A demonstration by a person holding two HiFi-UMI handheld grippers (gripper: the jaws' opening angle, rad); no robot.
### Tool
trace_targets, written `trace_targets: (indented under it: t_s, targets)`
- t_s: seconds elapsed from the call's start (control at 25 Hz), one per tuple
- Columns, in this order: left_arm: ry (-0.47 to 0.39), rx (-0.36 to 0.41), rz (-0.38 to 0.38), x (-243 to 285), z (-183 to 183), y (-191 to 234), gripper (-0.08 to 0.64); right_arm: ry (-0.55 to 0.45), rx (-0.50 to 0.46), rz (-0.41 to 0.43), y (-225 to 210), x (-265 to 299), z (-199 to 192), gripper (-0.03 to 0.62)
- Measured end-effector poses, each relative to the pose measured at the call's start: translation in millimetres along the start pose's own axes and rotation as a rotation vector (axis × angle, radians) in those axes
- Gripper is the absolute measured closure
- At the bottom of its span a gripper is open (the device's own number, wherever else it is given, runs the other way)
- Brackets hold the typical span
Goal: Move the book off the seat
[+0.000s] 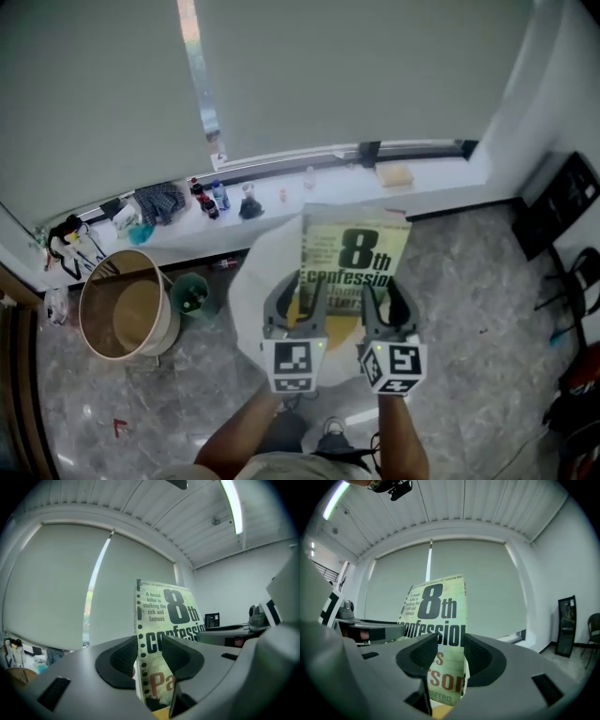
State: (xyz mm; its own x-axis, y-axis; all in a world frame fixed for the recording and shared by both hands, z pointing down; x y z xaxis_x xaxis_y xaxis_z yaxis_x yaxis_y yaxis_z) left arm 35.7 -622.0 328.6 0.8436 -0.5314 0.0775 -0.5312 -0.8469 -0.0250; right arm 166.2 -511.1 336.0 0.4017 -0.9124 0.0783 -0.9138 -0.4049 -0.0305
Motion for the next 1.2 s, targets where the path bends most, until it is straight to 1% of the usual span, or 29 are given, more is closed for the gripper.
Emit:
trace_targets:
  t_s: [0.12,0.28,0.44,0.6,0.76,0.96,1.12,1.2]
  targets:
    - [-0.028,0.013,-0.129,17,20,-43,0.394,-0.024,-0.006,-0.122,-38,-30,17,0.426]
    - [-0.054,0.023,-0.316,27,32,-107,0.394,-0.035,-0.003,-0.309,-82,-86,25,0.426]
    - [-0.067,0.017,-0.490,23,37,-196,0.394,-0.040,0.007,-0.487,-134,-162,25,0.426]
    - [-0.075,0.009,-0.668,6,46,-296,0.394,-0.051,0.015,-0.665,-184,-251,29,0.426]
    - [-0.077,0.004,-0.829,-30,45,-395,0.394,-0.050,0.026,-0.832,-223,-350,17,0.426]
    - [-0.096,0.016,-1.045,-94,46,-521,0.394,-0.074,0.033,-1.056,-257,-486,15,0.426]
    - [-0.124,0.019,-1.233,-161,53,-630,0.394,-0.089,0.033,-1.243,-278,-606,12,0.426]
    - [-0.124,0.016,-1.314,-197,55,-679,0.394,-0.096,0.030,-1.330,-285,-664,14,0.426]
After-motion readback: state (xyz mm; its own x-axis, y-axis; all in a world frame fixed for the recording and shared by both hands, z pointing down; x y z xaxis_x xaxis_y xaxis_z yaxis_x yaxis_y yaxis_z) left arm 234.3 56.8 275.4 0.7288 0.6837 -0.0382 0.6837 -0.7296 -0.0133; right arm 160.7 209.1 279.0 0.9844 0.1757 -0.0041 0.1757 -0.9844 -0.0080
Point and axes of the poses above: the fingertips, and each gripper's own axes: x forward along the fingers, y to its left, z out of its top, the point moved 7 cm from there along -x, backward along the fingers, and after that the axes turned 3 degrees about -z, right-handed, at the moved point
